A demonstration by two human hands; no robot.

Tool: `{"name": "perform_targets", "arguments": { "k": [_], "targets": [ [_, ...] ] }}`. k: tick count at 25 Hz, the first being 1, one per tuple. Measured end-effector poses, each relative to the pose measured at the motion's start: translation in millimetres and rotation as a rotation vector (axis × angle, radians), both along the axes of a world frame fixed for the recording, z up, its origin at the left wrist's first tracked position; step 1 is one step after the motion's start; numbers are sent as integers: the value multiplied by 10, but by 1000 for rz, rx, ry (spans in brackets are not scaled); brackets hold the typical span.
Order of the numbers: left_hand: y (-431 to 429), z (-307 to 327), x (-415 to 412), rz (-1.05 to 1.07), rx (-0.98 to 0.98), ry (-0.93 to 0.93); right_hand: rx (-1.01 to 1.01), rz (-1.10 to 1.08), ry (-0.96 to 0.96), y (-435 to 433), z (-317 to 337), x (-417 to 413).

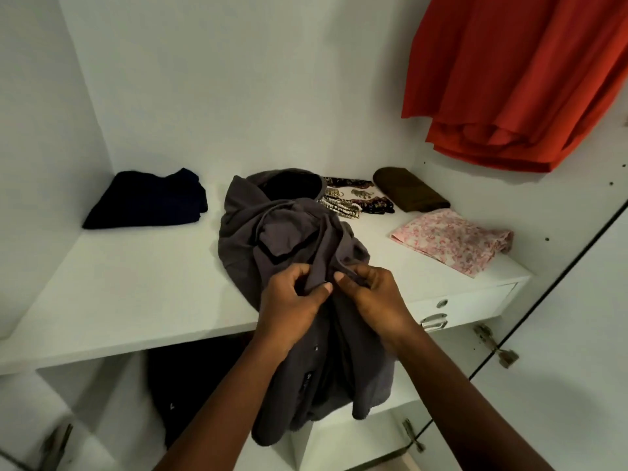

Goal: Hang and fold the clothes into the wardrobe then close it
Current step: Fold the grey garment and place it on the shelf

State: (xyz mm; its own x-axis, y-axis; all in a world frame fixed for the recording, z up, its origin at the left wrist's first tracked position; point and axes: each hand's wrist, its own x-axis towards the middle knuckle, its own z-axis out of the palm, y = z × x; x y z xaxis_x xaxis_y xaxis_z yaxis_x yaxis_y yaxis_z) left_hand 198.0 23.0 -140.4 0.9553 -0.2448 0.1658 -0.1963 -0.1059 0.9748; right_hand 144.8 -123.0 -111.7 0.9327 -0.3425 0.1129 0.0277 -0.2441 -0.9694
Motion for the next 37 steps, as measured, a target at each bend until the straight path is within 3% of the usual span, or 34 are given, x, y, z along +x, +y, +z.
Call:
{"name": "perform_targets", "arguments": {
  "k": [5,10,17,24,33,37],
  "targets": [
    [38,35,-193,131,-111,-22,62,-6,-117,75,26,-260],
    [-79,100,-536,419,-69,-230,92,-15,-208,11,36,-315],
    [-402,54,-764,406,-42,-243,338,65,-106,-176,-147,-347],
    [-579,7,-785,553,-13,-256,554,149,-97,-261,-287,-375],
    [-634,-157,-779,458,-214,-162,661,203,-53,-312,-319,-338],
    [-626,-174,-821,417,-203,-192,666,200,-48,-313,-353,-349]
  ]
}}
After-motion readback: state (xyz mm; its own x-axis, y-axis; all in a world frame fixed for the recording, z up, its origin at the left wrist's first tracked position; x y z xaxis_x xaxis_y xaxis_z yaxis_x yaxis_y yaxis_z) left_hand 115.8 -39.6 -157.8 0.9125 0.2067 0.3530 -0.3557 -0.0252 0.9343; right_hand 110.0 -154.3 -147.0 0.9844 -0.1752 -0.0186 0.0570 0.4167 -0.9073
